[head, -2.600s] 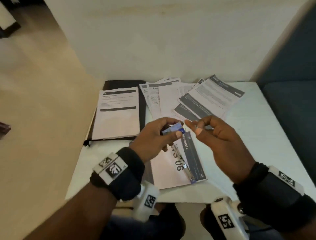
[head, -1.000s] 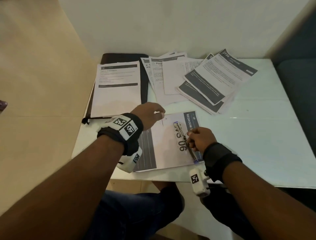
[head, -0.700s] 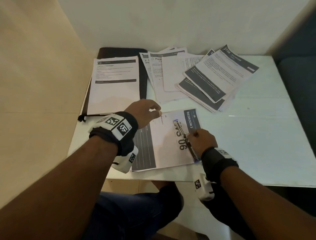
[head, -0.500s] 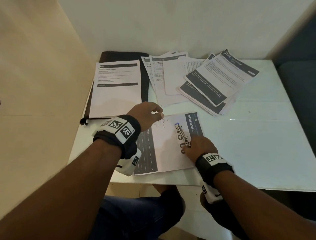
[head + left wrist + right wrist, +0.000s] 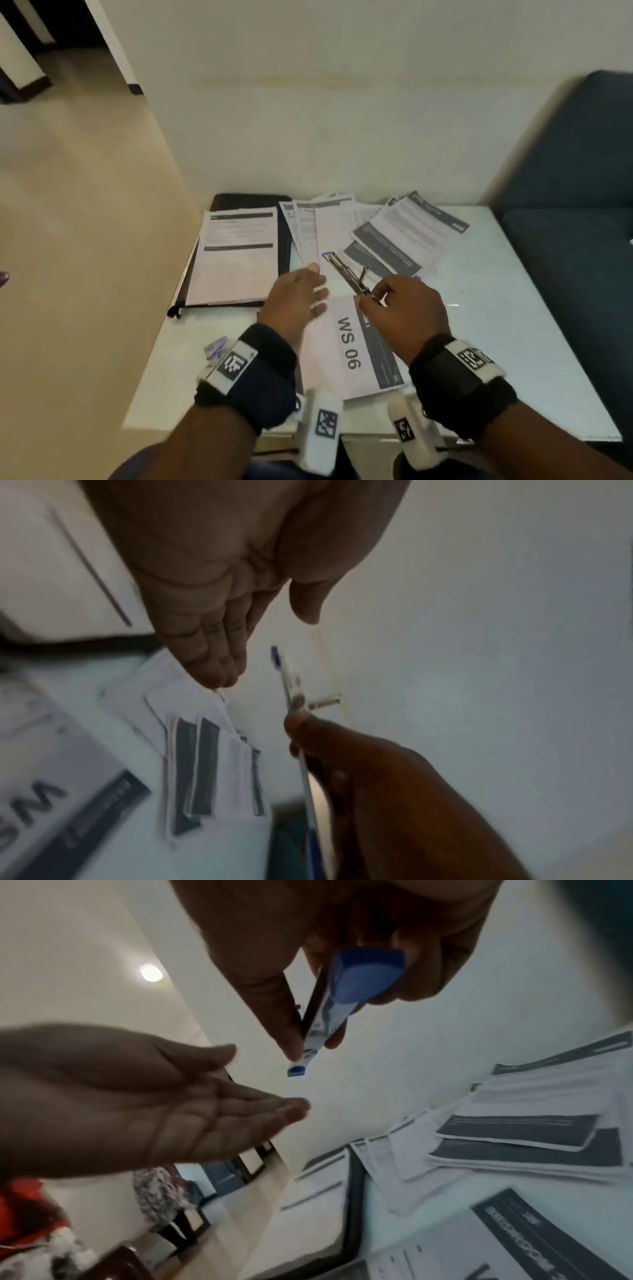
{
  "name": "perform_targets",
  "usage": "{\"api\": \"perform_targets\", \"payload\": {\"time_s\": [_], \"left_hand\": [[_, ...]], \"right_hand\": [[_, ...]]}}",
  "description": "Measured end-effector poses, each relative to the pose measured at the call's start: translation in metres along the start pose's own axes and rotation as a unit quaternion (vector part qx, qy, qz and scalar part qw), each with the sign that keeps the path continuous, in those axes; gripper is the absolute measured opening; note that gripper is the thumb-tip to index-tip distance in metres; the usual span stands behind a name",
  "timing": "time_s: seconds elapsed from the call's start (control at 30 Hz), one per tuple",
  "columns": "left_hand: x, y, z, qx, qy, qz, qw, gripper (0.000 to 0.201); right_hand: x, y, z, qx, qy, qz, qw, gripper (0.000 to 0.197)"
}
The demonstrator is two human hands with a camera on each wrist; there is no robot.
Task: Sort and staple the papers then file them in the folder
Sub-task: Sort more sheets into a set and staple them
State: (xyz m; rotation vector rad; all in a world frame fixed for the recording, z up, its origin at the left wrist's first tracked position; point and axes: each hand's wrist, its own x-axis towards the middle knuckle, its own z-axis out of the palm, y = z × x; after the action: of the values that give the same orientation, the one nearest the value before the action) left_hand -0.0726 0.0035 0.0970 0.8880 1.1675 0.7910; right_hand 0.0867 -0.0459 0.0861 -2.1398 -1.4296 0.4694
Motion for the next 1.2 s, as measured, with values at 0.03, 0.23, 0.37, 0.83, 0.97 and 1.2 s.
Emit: {"api": "perform_targets", "payload": {"time_s": [0.03, 0.23, 0.37, 0.83, 0.97, 1.2], "left_hand": [[-0.010, 0.000, 0.007, -0.059, -0.024, -0.016, 0.998, 0.026], [-0.043, -0.004, 0.026, -0.180, -0.095, -0.004, 0.979, 0.038], [-0.047, -0.009, 0.026, -0.257, -0.096, 0.003, 0.962, 0.031], [-0.038, -0.023, 0.041, -0.257, -0.156, -0.029, 0.953, 0.034], [-0.038, -0.022, 0.039, -0.267, -0.151, -0.025, 0.952, 0.033], [-0.039, -0.021, 0.039, -0.272, -0.150, -0.036, 0.950, 0.034]], "right_hand": [[-0.009, -0.007, -0.012, 0.007, 0.013, -0.018, 1.000, 0.028], [-0.056, -0.026, -0.046, 0.052, -0.006, -0.072, 0.996, 0.025], [-0.055, -0.010, -0.046, 0.238, -0.034, -0.013, 0.970, 0.022], [-0.021, 0.002, -0.075, 0.513, -0.108, 0.041, 0.851, 0.022], [-0.020, 0.004, -0.074, 0.541, -0.126, 0.042, 0.830, 0.019], [-0.016, 0.004, -0.075, 0.658, -0.179, 0.105, 0.723, 0.036]]}}
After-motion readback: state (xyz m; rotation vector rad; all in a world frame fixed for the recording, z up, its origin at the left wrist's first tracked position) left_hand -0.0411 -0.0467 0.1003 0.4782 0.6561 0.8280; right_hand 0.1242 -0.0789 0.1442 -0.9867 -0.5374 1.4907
